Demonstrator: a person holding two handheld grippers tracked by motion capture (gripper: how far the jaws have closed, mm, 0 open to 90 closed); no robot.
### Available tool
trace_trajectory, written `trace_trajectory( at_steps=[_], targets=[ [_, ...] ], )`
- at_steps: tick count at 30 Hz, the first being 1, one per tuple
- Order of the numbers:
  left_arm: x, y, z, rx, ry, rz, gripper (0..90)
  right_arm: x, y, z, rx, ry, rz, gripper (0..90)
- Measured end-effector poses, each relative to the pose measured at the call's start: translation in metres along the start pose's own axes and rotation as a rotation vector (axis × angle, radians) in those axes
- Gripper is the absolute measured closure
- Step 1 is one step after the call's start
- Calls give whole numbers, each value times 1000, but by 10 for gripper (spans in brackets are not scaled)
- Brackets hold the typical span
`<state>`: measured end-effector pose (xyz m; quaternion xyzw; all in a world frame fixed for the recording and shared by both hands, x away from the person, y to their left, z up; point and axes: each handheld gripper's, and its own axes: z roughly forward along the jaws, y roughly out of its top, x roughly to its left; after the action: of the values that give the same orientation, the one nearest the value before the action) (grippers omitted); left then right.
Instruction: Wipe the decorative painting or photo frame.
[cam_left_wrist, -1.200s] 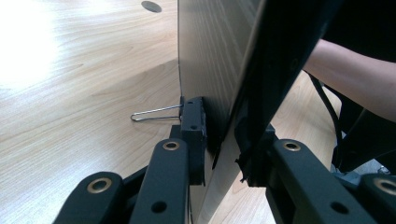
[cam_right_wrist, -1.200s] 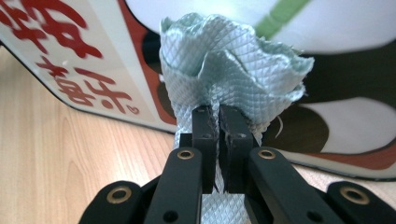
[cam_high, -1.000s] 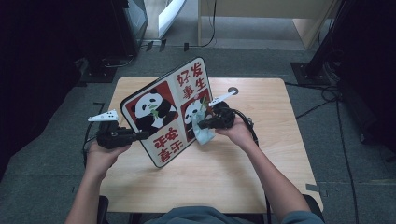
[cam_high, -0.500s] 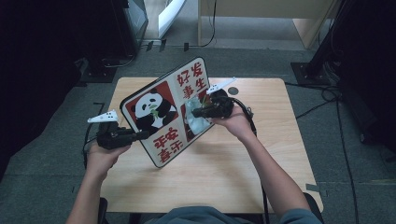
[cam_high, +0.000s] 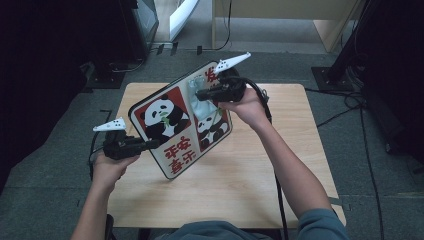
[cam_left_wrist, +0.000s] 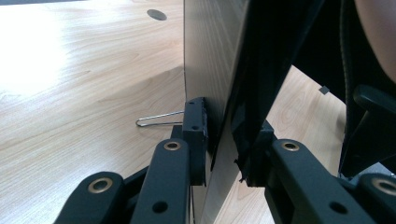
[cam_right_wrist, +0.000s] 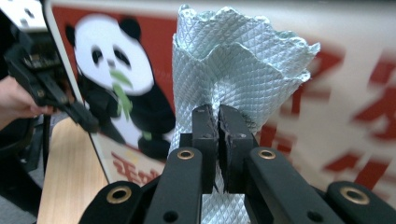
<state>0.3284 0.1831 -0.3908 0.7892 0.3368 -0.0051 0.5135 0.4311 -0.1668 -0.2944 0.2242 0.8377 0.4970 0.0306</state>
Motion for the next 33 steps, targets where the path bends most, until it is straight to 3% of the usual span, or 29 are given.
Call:
trace_trajectory(
  at_steps=[6, 10, 17, 33],
  targets=[
    [0, 0, 0, 1, 0, -1, 763, 9, 30, 0, -26, -1, -34, 868],
    [0, 0, 0, 2, -3, -3, 765, 13, 35, 8, -20, 3, -45, 868],
    [0, 1, -1, 7, -3, -3, 766, 12, 26, 21, 2, 17, -37, 865],
    [1, 1, -1, 11, -4, 2, 766, 10, 0, 31, 26, 42, -9, 865]
  ],
)
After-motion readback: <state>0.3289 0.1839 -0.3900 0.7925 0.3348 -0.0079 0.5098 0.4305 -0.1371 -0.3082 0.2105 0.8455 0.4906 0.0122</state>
